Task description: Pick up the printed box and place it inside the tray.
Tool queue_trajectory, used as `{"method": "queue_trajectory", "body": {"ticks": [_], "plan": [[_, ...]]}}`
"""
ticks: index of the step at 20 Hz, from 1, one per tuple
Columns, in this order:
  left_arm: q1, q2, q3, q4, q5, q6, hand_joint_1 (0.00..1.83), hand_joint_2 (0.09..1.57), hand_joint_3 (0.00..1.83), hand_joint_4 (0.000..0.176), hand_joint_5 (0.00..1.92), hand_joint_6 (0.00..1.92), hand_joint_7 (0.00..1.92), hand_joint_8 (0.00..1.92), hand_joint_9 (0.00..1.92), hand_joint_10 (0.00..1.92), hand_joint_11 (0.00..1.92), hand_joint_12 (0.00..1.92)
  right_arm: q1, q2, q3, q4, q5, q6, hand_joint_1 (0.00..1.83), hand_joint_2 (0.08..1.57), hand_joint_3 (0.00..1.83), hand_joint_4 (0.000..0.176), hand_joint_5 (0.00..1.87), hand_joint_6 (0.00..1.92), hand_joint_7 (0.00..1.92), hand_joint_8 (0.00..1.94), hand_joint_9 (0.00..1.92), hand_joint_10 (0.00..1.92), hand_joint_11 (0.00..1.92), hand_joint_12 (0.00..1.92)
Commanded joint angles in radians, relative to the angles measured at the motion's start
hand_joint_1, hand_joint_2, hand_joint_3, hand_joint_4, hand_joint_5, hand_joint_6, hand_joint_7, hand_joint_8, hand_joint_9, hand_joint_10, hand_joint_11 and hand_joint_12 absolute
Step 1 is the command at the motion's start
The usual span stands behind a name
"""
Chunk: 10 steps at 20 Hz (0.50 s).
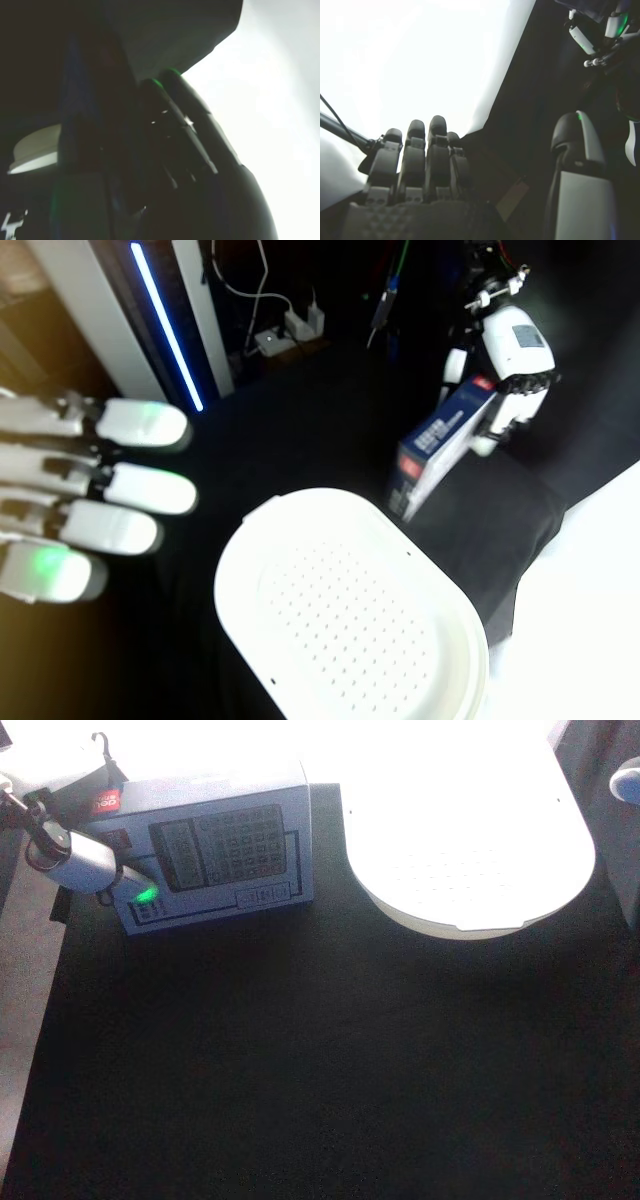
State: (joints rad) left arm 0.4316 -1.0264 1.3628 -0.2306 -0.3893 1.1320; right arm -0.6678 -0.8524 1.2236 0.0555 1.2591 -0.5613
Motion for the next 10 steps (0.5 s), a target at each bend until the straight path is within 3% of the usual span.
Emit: {"method": "queue_trajectory", "body": {"ticks": [1, 2, 3, 5, 6, 8, 10], "plan": [[0.001, 0.006, 0.006, 0.015, -0.116, -0.032, 1.29, 1.05, 0.00, 0.000, 1.06, 0.62, 1.20, 0.85, 1.53, 0.36, 1.21, 1.21, 0.017, 0.006, 0.003, 0.030, 0.117, 0.003, 0.68, 0.80, 0.06, 0.000, 0.13, 0.01, 0.33, 0.01, 0.18, 0.01, 0.00, 0.36], [0.006, 0.009, 0.007, 0.030, -0.131, -0.066, 1.20, 1.06, 0.00, 0.000, 1.10, 0.73, 1.24, 0.66, 1.40, 0.56, 1.14, 1.31, 0.017, 0.004, 0.003, 0.030, 0.117, 0.003, 0.66, 0.80, 0.06, 0.000, 0.12, 0.00, 0.33, 0.00, 0.17, 0.00, 0.00, 0.32], [0.009, 0.013, 0.009, 0.036, -0.153, -0.095, 1.26, 1.07, 0.00, 0.000, 1.03, 0.71, 1.15, 0.92, 1.27, 0.74, 1.07, 1.37, 0.017, 0.002, 0.004, 0.030, 0.117, 0.003, 0.65, 0.81, 0.06, 0.000, 0.11, 0.00, 0.32, 0.00, 0.17, 0.00, 0.00, 0.31], [0.012, 0.028, 0.008, 0.036, -0.221, -0.151, 1.28, 1.10, 0.00, 0.000, 0.94, 0.84, 1.12, 0.98, 1.28, 0.77, 1.09, 1.33, 0.017, 0.001, 0.004, 0.030, 0.117, 0.003, 0.65, 0.85, 0.06, 0.000, 0.06, 0.00, 0.28, 0.01, 0.14, 0.00, 0.00, 0.18], [0.020, 0.039, 0.006, 0.036, -0.260, -0.187, 1.28, 1.09, 0.00, 0.000, 0.94, 0.85, 1.15, 0.90, 1.28, 0.73, 1.09, 1.30, 0.017, -0.001, 0.004, 0.031, 0.117, 0.003, 0.68, 0.87, 0.06, 0.000, 0.04, 0.00, 0.25, 0.01, 0.10, 0.01, 0.00, 0.03], [0.025, 0.061, -0.004, 0.036, -0.314, -0.225, 1.28, 1.08, 0.00, 0.000, 0.94, 0.88, 1.17, 0.86, 1.26, 0.71, 1.06, 1.28, 0.017, -0.004, 0.004, 0.031, 0.117, 0.003, 0.72, 0.88, 0.06, 0.000, 0.05, 0.01, 0.22, 0.00, 0.10, 0.01, 0.00, 0.00], [0.026, 0.105, -0.047, 0.032, -0.390, -0.232, 1.28, 1.07, 0.00, 0.000, 0.98, 0.82, 1.15, 0.88, 1.20, 0.87, 1.00, 1.40, 0.017, -0.009, 0.005, 0.032, 0.117, 0.003, 0.75, 0.86, 0.05, 0.000, 0.07, 0.01, 0.21, 0.00, 0.10, 0.01, 0.05, 0.02]]}}
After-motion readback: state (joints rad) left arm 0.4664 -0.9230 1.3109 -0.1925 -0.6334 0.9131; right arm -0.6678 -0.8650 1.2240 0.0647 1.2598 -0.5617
